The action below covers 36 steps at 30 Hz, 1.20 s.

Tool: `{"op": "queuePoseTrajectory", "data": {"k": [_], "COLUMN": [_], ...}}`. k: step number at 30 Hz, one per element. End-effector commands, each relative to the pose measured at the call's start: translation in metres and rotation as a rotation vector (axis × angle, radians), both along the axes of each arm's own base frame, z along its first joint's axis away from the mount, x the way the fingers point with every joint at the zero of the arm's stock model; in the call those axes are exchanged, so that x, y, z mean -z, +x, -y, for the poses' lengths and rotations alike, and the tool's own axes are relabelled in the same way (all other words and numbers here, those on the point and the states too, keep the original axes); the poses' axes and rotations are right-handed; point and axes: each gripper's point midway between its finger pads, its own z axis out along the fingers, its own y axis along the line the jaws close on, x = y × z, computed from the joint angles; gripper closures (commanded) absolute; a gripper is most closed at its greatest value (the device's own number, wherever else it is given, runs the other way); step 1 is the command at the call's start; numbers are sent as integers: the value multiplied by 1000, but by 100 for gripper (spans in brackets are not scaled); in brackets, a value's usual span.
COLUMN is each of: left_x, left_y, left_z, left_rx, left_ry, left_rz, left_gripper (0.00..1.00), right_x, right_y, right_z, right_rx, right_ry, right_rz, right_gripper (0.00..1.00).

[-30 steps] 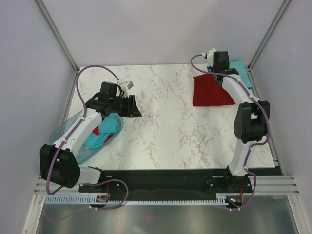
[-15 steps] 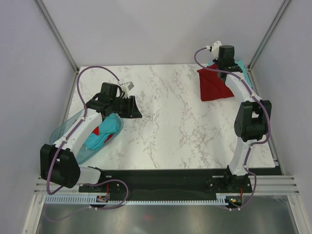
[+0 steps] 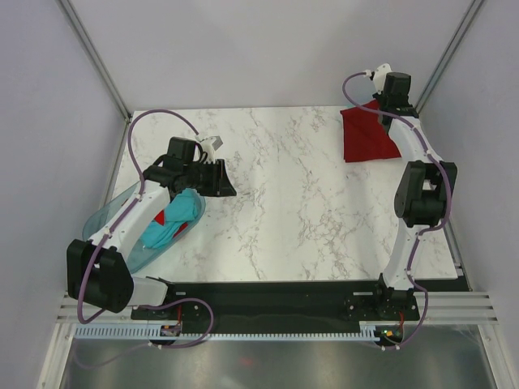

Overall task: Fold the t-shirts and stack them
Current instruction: Neatly place the folded tshirt to the corner

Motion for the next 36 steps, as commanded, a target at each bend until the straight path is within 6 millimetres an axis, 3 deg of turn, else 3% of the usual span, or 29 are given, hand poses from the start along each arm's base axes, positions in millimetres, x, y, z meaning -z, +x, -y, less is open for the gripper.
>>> {"op": "queuePoseTrajectory", "data": {"k": [1, 6, 10, 18, 27, 36], "left_x": [-5, -5, -6, -7, -5, -4], "left_y": [6, 6, 6, 5, 6, 5], "left_z": [1, 1, 1, 1, -1, 0], "left_rx": [23, 21, 22, 23, 16, 20], "left_ry": [6, 8, 6, 7, 17, 16], "left_rz": [62, 64, 68, 68, 71, 66], "left_gripper": [55, 55, 55, 55, 55, 55], "right_x": [-41, -65, -79, -48, -65, -48], "right_y": [19, 12, 10, 17, 28, 39], "right_z": [-9, -13, -3, 17, 14, 26], "right_rx": [-30, -52, -30, 31, -21, -8], "right_ry": [25, 49, 55, 58, 136, 169], "right_rz": [153, 243, 273, 213, 321, 331], "right_gripper": [100, 100, 100, 100, 100, 100]}}
